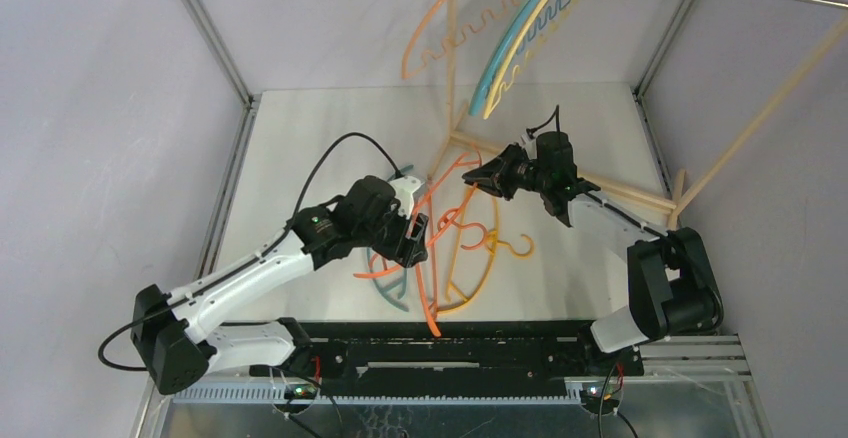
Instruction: Organize the hangers
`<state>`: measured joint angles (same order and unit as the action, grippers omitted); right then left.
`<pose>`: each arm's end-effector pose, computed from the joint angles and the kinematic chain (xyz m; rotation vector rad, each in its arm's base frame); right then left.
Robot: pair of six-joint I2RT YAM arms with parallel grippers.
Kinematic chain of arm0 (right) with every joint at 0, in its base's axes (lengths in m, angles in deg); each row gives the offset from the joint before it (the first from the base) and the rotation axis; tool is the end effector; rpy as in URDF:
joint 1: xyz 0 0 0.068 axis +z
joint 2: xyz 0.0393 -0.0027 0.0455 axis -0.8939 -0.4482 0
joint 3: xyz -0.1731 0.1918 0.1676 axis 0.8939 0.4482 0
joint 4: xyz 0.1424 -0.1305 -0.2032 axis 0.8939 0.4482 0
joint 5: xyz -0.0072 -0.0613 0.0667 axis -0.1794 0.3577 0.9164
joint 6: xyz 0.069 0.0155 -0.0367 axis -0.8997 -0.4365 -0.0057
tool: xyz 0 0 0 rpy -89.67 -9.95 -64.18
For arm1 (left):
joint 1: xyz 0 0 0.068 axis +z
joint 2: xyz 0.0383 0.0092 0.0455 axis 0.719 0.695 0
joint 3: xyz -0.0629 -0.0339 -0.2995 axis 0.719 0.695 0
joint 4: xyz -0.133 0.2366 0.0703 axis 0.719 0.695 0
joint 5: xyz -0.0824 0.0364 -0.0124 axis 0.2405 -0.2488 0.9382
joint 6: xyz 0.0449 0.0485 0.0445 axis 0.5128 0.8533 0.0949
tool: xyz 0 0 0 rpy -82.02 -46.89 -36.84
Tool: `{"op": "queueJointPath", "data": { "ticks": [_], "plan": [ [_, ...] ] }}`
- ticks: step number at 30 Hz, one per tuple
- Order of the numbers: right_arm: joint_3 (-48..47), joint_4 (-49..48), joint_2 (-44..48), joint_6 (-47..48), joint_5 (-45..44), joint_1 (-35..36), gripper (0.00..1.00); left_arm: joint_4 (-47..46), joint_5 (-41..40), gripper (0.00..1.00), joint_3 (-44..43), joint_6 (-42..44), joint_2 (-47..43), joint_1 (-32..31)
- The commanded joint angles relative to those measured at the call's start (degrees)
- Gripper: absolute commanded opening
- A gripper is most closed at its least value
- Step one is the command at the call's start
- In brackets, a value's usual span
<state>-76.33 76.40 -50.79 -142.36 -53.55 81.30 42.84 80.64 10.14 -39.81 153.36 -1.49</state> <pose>0.3285 0.1484 0.2475 0.5207 2.2643 1.4743 0.1784 -0.2060 0.2938 0.7164 2.3756 -0.6435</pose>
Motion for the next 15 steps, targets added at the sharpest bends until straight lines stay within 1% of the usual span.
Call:
{"op": "queueJointPath", "data": {
  "ticks": [1,10,12,15],
  "plan": [
    [-0.78,-0.48,3.38,-2.43,2.30,0.74,0.07,-0.64,-3.39,0.72,-0.98,0.12,-2.97,0.44],
    [-1.31,3.57,7.50,-4.77,2.34,0.96,0.05,-0.42,-8.89,0.71,-2.08,2.33,-1.35,0.35],
    [-1.56,4.05,8.12,-5.45,2.96,1.18,0.06,-0.04,-10.08,0.69,-2.87,3.35,-0.14,0.35],
    [-1.80,4.52,9.42,-6.37,3.32,1.58,0.05,0.47,-11.26,0.62,-4.36,4.35,1.71,0.28]
  ]
}}
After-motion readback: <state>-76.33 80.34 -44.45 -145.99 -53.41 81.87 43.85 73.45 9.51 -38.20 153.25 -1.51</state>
